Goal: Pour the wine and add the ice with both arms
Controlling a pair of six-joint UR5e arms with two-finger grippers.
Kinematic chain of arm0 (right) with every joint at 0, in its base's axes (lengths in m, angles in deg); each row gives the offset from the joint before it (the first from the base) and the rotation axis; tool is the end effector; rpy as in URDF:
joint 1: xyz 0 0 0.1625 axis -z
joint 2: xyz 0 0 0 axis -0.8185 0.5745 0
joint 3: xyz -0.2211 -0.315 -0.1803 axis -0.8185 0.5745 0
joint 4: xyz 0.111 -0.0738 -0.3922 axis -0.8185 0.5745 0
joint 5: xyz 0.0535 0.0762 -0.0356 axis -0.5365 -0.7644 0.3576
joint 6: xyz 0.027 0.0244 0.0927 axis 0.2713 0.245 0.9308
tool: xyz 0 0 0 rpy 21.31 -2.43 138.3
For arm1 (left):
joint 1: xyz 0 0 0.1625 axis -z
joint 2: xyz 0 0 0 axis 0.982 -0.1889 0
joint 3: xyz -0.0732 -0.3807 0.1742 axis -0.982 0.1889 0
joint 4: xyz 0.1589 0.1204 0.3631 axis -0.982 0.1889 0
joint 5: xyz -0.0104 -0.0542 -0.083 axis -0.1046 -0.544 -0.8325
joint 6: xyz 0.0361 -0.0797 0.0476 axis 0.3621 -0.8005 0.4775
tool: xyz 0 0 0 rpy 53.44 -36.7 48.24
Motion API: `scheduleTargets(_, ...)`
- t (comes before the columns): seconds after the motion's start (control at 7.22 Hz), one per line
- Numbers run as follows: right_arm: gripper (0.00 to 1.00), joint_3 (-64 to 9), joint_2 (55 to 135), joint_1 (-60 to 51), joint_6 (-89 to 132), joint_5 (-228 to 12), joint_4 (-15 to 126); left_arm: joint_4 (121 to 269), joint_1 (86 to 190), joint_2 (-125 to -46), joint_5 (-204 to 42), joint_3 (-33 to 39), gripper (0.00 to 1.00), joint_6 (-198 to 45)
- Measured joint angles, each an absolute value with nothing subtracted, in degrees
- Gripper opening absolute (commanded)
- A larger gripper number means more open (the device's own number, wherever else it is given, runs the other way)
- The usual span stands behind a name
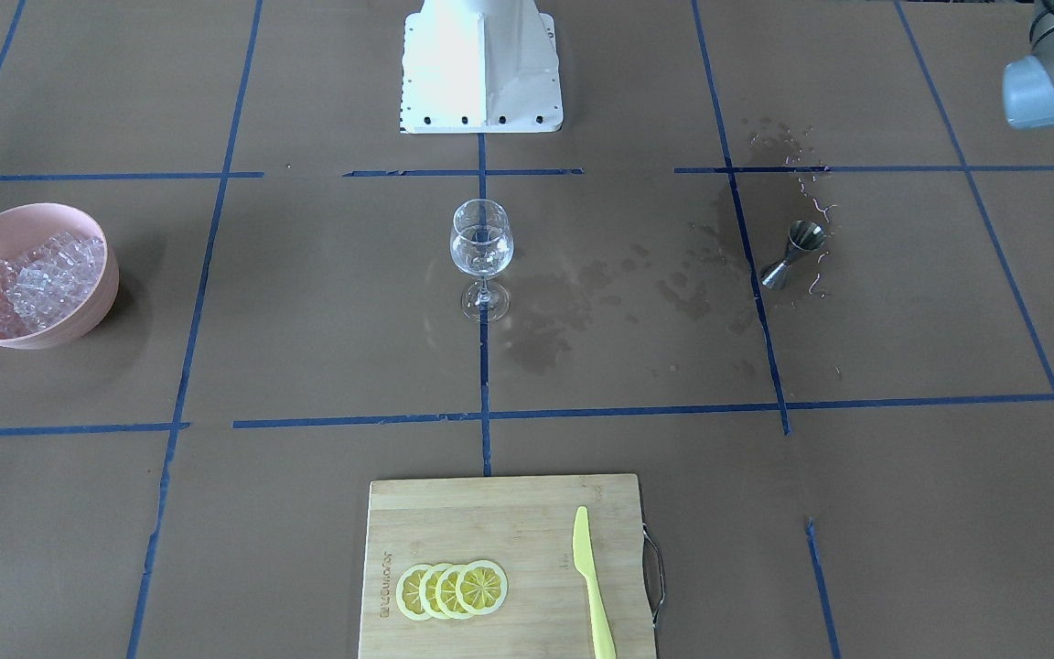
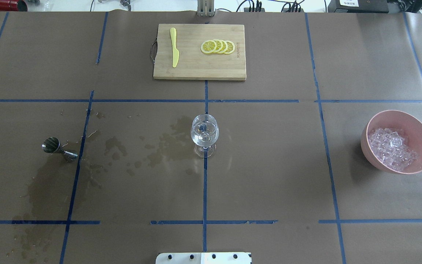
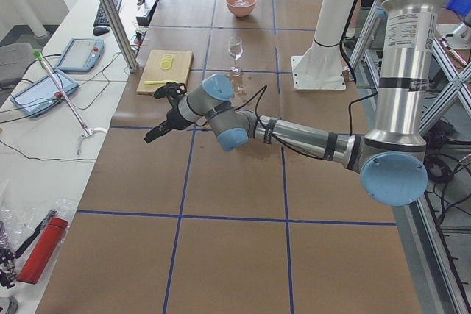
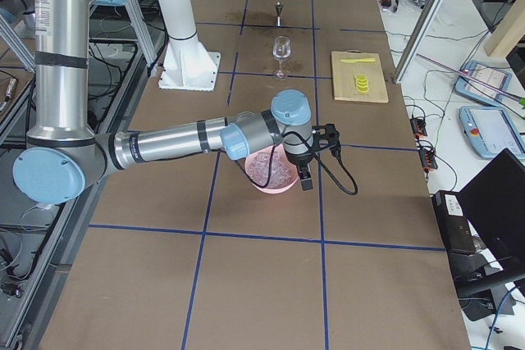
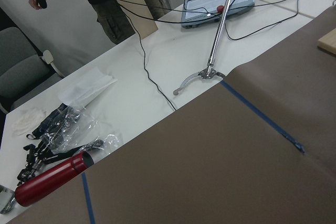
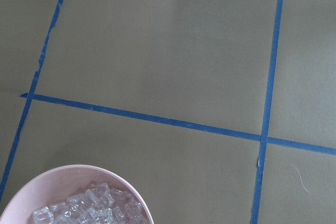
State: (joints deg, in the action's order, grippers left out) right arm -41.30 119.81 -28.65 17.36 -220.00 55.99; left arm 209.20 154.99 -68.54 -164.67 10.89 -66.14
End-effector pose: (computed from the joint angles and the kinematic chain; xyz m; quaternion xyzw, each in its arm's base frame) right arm 0.0105 -0.4730 0.5276 0.1345 -0.3980 -0.0363 0.9068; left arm 0.0280 -0.5513 0.4880 0.4116 0.1878 0.1313 0.8821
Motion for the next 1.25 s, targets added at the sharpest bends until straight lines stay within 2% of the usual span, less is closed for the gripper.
scheduleTargets(0.42,1.00,-41.5,120.1,-28.6,17.5,-220.1,56.0,181.5,164.2,-69.6,-176.1,9.4,1.00,-60.6)
scheduleTargets(0.83,1.00,-42.8,120.2,-28.6,21.3,-220.4,55.9,176.3,170.5,-60.3,-198.5,6.9,1.00,-60.5)
scheduleTargets(1.25,1.00,-47.0,122.3,-24.6,28.2,-218.7,54.7,176.1,172.2,-58.5,-198.5,9.3,1.00,-60.3)
